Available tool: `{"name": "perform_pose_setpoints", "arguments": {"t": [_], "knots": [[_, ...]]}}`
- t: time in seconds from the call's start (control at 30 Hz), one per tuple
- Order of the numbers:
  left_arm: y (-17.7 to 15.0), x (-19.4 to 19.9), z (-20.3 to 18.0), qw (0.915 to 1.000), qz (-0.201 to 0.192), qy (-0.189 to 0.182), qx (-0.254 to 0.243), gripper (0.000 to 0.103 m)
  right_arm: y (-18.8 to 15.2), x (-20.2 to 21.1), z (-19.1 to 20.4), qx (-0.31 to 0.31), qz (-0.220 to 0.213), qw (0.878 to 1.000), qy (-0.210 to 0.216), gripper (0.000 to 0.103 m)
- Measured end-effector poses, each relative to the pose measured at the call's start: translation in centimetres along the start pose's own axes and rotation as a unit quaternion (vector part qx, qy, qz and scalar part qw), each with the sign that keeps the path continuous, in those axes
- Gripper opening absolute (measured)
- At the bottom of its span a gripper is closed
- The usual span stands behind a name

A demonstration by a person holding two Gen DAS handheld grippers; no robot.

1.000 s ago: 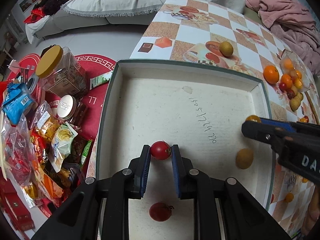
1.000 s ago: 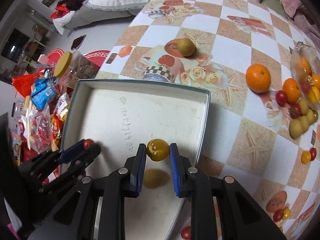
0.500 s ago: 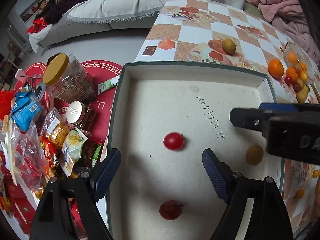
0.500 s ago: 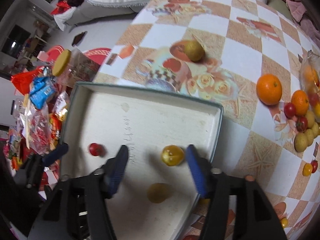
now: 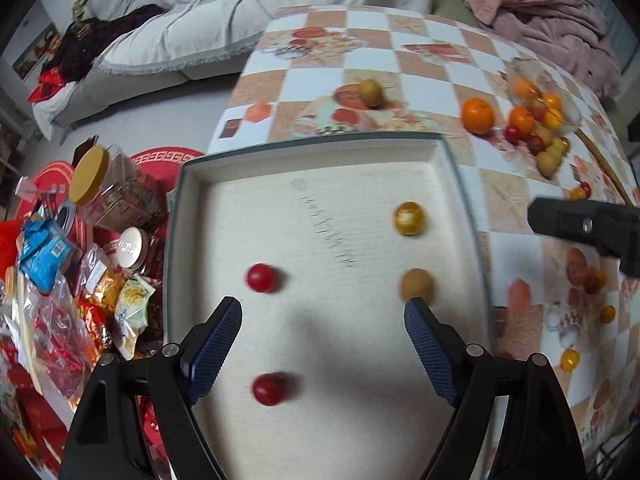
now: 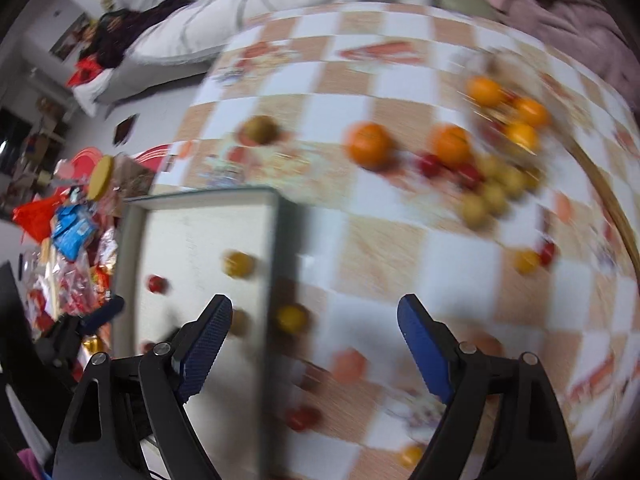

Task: Organize fruits
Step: 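Move both open grippers back over the fruit on the table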

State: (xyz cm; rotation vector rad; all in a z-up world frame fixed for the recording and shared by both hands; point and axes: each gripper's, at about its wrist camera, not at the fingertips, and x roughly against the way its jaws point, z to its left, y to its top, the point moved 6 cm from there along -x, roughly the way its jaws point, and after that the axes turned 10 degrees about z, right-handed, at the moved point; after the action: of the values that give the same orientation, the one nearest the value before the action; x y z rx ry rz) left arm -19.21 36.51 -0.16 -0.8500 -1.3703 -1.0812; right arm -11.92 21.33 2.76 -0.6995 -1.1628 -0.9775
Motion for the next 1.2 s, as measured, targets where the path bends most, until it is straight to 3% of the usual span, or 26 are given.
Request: {"name": "perform_pose_setpoints", "arguments": {"t": [0.23, 0.53, 0.9, 1.2], "knots": [[-0.5, 1.3, -6.1, 0.9975, -0.003, -0.022, -0.067, 0.085, -6.2, 1.2, -8.1, -0.077, 0.015, 0.996, -0.034, 0.087], [-1.3, 1.4, -12.6, 0.9905, 0.010, -0.045, -0.130, 0.085, -12.4, 0.7, -14.8, -0.149, 0.045, 0.986, -0.055, 0.087], [0.5, 0.5, -14.6, 0.9897, 0.014, -0.041, -0.137, 0.085, -13.0, 0.1, -16.4, -0.152, 0.044, 0.986, -0.048, 0.087], [4.0, 0.2, -20.0, 0.9830, 0.000, -0.072, -0.169, 0.085, -12.4, -0.4, -16.8, -0.139, 0.029, 0.988, -0.057, 0.084]]}}
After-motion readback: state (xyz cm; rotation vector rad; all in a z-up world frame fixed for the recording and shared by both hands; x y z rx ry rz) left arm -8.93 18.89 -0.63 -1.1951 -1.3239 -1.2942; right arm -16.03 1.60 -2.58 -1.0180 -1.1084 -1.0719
